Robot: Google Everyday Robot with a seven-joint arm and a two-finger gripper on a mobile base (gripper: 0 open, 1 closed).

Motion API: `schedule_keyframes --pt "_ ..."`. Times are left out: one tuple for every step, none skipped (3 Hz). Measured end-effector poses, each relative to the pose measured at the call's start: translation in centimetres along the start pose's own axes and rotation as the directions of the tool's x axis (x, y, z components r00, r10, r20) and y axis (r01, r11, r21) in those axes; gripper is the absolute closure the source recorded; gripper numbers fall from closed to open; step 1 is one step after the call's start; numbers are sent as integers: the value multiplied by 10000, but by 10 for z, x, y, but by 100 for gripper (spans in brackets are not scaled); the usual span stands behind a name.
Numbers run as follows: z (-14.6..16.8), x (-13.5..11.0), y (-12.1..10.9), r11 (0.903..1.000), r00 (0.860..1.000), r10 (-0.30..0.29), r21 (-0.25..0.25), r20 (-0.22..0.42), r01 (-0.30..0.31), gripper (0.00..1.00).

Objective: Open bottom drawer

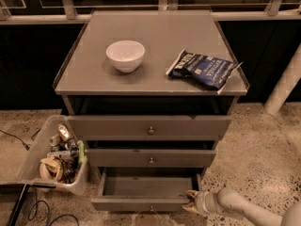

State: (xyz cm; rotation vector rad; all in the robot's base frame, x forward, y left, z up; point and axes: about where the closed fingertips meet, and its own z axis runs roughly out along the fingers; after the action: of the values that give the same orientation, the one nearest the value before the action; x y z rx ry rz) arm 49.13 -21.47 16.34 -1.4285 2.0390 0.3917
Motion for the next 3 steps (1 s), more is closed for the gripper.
schedule_keyframes --pt "-3 0 -1 10000 10000 -62 43 -17 62 98" --pt "-7 3 8 10000 10000 -40 39 -22 41 100" --pt "-10 6 21 10000 10000 25 23 16 -25 100"
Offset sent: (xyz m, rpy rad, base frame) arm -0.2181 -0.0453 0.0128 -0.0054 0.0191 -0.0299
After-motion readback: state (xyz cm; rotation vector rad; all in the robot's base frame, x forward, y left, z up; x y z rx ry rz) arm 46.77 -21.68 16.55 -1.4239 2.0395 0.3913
